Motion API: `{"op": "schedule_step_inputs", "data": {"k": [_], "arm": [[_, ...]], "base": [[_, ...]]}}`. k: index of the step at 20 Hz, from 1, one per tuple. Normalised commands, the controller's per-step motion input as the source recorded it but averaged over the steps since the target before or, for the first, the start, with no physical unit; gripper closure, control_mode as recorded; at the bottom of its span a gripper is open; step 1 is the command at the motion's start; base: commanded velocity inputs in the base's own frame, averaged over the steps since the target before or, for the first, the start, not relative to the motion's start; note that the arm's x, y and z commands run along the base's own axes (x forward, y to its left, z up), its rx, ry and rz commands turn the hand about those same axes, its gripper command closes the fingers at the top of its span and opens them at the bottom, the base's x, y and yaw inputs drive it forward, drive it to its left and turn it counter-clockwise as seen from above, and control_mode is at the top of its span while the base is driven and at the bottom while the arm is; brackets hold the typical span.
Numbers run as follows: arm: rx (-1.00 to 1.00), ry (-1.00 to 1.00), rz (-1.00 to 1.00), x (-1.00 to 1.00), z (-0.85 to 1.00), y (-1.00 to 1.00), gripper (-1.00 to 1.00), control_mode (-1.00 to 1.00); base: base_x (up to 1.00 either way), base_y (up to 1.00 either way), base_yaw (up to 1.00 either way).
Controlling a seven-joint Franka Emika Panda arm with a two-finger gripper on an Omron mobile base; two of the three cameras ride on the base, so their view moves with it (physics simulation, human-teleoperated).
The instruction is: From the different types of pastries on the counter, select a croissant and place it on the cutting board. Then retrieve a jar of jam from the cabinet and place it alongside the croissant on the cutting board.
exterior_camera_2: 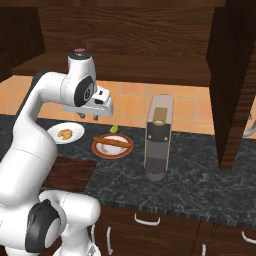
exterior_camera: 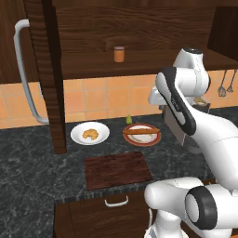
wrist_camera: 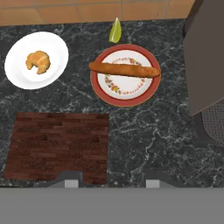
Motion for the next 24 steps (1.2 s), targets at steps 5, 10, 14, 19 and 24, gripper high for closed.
{"op": "schedule_step_inputs", "data": {"k": [5,10,14,19,24], "arm": [[0.0,-0.01,0.0,-0.03,-0.1,0.21,-1.0,-1.0],[0.0,-0.01,0.0,-0.02,-0.07,0.64,-1.0,-1.0],[0.0,-0.01,0.0,0.0,-0.26,0.8,-1.0,-1.0],[-0.02,0.0,0.05,0.22,-0.14,0.74,-1.0,-1.0],[-0.02,0.01,0.1,0.35,-0.21,0.7,-1.0,-1.0]], "base": [[0.0,0.0,0.0],[0.0,0.0,0.0],[0.0,0.0,0.0],[0.0,0.0,0.0],[0.0,0.0,0.0]]}}
